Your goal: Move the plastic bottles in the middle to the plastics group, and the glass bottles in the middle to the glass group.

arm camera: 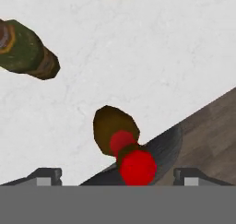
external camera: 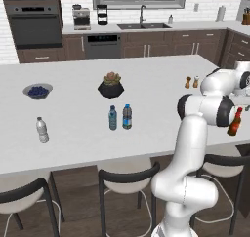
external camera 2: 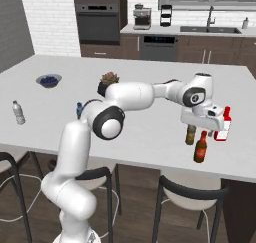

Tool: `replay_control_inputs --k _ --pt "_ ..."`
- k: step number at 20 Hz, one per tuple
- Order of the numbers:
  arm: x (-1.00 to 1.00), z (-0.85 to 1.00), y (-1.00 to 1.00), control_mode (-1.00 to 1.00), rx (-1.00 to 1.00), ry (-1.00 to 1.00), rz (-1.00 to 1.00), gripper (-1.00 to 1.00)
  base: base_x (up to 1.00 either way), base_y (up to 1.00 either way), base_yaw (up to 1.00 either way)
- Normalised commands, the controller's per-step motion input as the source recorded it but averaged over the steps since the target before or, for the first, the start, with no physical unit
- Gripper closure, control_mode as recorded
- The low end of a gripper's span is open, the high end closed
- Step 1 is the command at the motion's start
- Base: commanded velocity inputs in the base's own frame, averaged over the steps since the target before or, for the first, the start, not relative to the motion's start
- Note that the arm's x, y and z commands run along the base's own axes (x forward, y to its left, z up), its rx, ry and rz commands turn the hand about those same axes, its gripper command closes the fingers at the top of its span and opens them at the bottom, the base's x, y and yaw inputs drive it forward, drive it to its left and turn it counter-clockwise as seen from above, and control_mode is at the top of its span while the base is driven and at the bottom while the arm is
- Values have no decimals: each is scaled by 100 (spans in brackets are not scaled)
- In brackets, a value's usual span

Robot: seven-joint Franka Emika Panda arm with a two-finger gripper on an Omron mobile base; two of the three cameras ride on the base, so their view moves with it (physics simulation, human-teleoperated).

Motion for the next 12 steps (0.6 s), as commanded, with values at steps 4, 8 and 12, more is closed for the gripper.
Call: replay_control_inputs --k 4,8,12 --pt "-33 70 38 -100 0 -2 0 -100 0 0 0" --pt "-38 34 79 -100 0 -2 -1 -100 0 0 0" --pt "-45 9 100 -100 0 -1 0 -100 0 0 0"
